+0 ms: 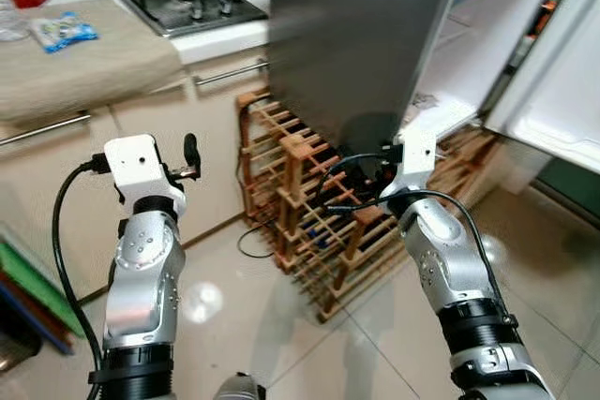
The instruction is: Restocking fridge
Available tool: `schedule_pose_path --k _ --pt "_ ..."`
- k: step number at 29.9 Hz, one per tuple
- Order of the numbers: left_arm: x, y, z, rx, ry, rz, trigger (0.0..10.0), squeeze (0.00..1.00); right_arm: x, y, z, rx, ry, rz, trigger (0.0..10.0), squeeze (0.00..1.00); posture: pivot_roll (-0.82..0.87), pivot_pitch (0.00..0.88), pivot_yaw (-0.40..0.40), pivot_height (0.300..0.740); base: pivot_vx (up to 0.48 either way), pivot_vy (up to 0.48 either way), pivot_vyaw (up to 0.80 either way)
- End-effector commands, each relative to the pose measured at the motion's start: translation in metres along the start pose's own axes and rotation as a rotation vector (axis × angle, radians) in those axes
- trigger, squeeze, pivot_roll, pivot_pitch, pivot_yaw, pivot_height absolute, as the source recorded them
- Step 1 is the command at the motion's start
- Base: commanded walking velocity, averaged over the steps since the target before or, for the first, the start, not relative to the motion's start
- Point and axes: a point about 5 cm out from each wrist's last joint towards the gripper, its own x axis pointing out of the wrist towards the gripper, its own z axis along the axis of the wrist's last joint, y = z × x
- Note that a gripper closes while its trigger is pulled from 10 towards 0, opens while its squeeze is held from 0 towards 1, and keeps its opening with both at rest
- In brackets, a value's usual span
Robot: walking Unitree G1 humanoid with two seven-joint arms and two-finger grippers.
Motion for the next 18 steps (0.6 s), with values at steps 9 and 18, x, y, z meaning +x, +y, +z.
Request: schedule_pose_path --k 9,18 --pt "0.001 0.012 -0.005 0.284 -0.034 0.053 10.0 0.00 -0.001 -0.009 0.007 -0.115 -0.025 -0.094 10.0 1.00 -0.03 0.000 -0.085 0.740 0.000 0.000 0.46" --pt "-0.014 0.029 -0.017 0.087 0.039 0.163 10.0 0.00 -0.009 -0.016 -0.002 -0.285 0.045 -0.097 10.0 1.00 -0.03 0.016 -0.113 0.740 0.000 0.000 0.42"
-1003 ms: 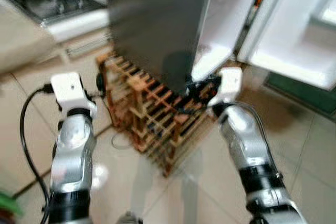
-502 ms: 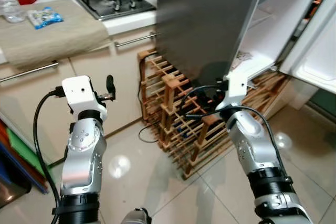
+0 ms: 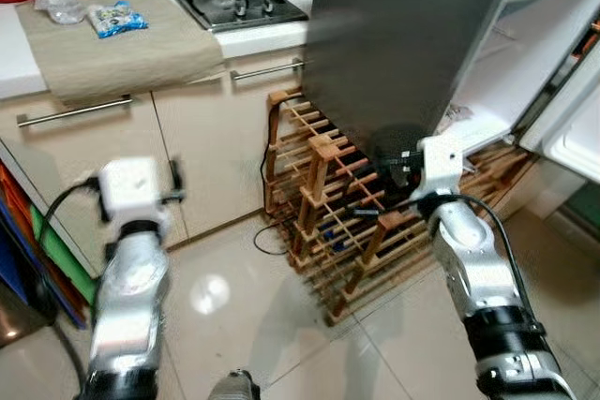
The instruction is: Restocking fridge
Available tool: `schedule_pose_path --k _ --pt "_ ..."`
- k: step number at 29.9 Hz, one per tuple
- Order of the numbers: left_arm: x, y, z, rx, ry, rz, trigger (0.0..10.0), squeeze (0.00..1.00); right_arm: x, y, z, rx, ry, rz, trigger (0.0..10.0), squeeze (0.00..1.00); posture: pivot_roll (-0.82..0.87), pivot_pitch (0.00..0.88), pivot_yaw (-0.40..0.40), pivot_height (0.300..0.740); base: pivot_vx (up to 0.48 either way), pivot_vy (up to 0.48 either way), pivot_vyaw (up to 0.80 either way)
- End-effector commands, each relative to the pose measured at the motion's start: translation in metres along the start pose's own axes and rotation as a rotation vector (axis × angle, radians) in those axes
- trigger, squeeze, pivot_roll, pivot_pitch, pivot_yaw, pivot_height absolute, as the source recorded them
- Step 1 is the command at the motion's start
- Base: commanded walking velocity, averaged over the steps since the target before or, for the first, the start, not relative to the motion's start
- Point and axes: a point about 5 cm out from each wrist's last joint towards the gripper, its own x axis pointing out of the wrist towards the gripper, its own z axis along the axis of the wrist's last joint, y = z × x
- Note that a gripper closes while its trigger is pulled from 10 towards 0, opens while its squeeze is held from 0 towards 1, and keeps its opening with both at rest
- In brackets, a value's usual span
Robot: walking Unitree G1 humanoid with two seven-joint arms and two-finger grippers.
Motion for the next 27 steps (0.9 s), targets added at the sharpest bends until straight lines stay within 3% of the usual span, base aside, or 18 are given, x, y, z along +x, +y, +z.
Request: schedule_pose_path --k 1,6,12,15,19,27 --pt "0.001 -0.011 0.012 -0.020 -0.042 -0.015 10.0 0.00 0.003 0.003 0.006 -0.023 -0.016 0.024 10.0 1.00 -0.03 0.017 -0.114 0.740 0.000 0.000 0.43" --pt "-0.002 -0.033 0.029 -0.045 -0.111 -0.104 10.0 0.00 0.010 0.017 0.008 -0.016 -0.021 0.081 10.0 1.00 -0.01 0.016 -0.110 0.740 0.000 0.000 0.43" --pt "0.007 -0.028 0.038 -0.040 -0.132 -0.146 10.0 0.00 0.010 0.036 0.006 0.036 -0.035 0.127 10.0 1.00 0.00 0.000 -0.053 0.740 0.000 0.000 0.43" --pt "0.011 -0.026 0.036 0.002 -0.131 -0.149 10.0 0.00 0.009 0.035 0.004 0.085 -0.038 0.106 10.0 1.00 -0.01 0.000 -0.029 0.740 0.000 0.000 0.42" --pt "0.015 -0.032 0.033 -0.029 -0.093 -0.180 10.0 0.00 0.005 0.029 0.003 0.157 -0.057 0.052 10.0 1.00 -0.05 0.000 0.009 0.740 0.000 0.000 0.43" --pt "0.018 -0.045 0.031 -0.054 -0.082 -0.222 10.0 0.00 -0.001 0.033 0.006 0.134 -0.088 0.081 10.0 1.00 -0.07 0.000 -0.005 0.740 0.000 0.000 0.43"
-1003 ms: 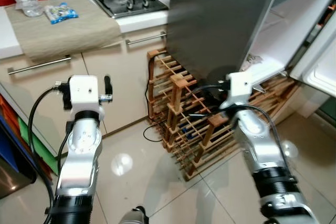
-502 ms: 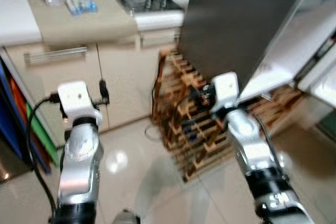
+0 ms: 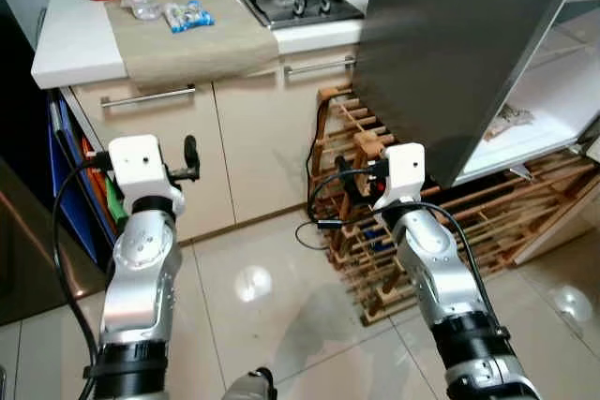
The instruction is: Restocking fridge
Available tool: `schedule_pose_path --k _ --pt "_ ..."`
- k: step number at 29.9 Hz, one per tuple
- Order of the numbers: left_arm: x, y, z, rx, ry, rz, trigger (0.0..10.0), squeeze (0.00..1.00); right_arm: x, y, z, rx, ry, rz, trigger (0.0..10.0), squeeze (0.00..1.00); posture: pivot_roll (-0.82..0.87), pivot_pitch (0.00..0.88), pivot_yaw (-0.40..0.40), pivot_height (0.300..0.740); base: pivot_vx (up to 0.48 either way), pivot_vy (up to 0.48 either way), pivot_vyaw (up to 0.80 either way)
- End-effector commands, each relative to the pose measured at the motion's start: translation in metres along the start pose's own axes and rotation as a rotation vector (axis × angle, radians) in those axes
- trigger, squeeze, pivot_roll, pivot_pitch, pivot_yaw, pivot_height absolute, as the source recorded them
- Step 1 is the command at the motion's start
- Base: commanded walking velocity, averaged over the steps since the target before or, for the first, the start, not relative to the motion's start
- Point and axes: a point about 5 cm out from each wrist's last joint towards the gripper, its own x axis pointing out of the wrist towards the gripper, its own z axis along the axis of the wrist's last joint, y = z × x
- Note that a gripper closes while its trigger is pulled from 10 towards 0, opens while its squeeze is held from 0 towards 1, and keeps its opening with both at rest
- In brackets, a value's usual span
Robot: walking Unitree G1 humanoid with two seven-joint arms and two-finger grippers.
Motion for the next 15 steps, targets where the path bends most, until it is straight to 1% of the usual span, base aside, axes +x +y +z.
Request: schedule_pose_path --k 1,4,5,7,8,9,15 --pt "0.002 -0.005 -0.003 -0.020 0.002 -0.029 10.0 0.00 0.001 0.000 0.008 -0.009 -0.044 0.018 10.0 1.00 -0.07 0.000 -0.015 0.740 0.304 0.000 0.43" --pt "0.004 -0.006 -0.003 -0.024 0.005 -0.028 10.0 0.00 0.003 -0.002 0.013 -0.043 -0.062 0.012 10.0 1.00 -0.07 0.000 -0.015 0.740 0.421 0.000 0.43" --pt "0.006 -0.007 -0.003 -0.020 0.005 -0.024 10.0 0.00 0.006 -0.006 0.014 -0.036 -0.058 -0.009 10.0 1.00 -0.07 0.000 -0.015 0.740 0.480 0.000 0.45" --pt "0.010 -0.010 -0.001 -0.018 -0.001 -0.025 10.0 0.00 0.009 -0.014 0.015 -0.036 -0.042 -0.065 10.0 1.00 -0.07 0.000 -0.016 0.740 0.480 0.000 0.00" --pt "0.011 -0.011 0.000 -0.015 -0.008 -0.030 10.0 0.00 0.010 -0.016 0.016 -0.025 -0.042 -0.074 10.0 1.00 -0.07 0.000 -0.016 0.740 0.480 0.000 0.00" --pt "0.012 -0.012 0.002 -0.013 -0.014 -0.034 10.0 0.00 0.010 -0.017 0.017 -0.019 -0.045 -0.075 10.0 1.00 -0.08 0.000 -0.016 0.740 0.480 0.000 0.00" --pt "0.021 -0.017 0.014 -0.028 -0.057 -0.046 10.0 0.00 0.013 -0.016 0.031 -0.038 -0.106 -0.076 10.0 1.00 -0.07 0.000 -0.008 0.740 0.480 0.000 0.49"
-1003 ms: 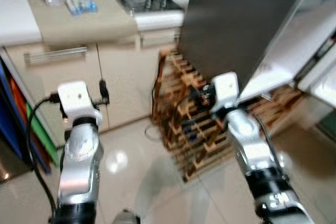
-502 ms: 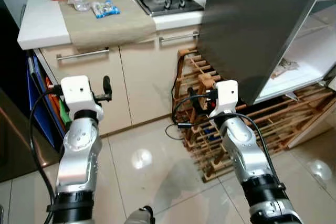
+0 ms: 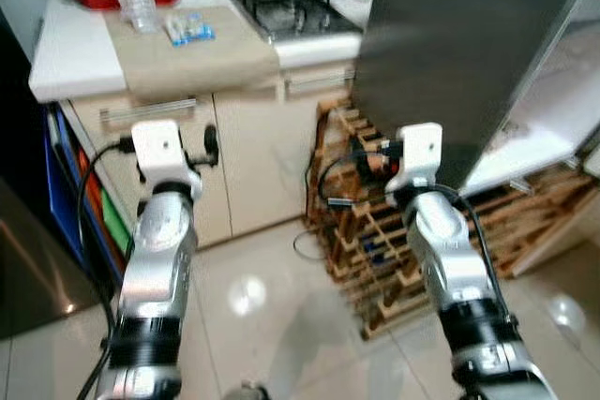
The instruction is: Restocking fridge
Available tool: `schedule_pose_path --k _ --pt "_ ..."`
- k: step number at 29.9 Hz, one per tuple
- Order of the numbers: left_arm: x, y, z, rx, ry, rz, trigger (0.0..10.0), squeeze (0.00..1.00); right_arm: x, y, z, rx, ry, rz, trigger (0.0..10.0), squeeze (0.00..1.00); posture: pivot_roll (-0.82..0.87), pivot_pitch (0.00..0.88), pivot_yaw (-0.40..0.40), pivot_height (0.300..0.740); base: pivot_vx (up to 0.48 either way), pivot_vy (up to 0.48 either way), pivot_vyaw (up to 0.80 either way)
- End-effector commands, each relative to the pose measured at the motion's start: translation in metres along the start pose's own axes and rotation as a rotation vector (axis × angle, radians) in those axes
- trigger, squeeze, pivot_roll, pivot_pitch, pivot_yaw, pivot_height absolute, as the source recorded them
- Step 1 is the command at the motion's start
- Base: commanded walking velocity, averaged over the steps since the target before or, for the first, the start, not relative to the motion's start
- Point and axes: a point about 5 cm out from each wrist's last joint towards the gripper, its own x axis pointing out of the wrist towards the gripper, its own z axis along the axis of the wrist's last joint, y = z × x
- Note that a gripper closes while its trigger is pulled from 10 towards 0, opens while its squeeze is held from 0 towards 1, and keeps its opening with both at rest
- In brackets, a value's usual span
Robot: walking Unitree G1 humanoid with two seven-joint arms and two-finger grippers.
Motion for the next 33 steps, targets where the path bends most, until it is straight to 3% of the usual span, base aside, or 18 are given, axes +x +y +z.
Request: schedule_pose_path --k 1,6,16,33 --pt "0.004 -0.001 0.006 -0.005 -0.017 0.001 10.0 0.00 0.005 0.004 0.013 0.000 -0.052 0.015 10.0 1.00 -0.07 0.000 -0.007 0.740 0.480 0.000 0.44" --pt "0.009 -0.007 0.015 -0.001 -0.058 -0.028 10.0 0.00 0.009 0.012 0.022 -0.035 -0.094 0.055 10.0 1.00 -0.07 0.000 0.010 0.740 0.480 0.000 0.44" --pt "0.012 -0.013 0.020 0.010 -0.074 -0.065 10.0 0.00 0.013 0.008 0.020 -0.019 -0.071 0.004 10.0 1.00 -0.05 0.000 0.006 0.740 0.480 0.000 0.48" --pt "0.013 -0.017 0.025 0.025 -0.080 -0.105 10.0 0.00 0.017 -0.008 0.040 -0.026 -0.152 -0.102 10.0 1.00 -0.05 0.000 -0.008 0.740 0.480 0.000 0.03"
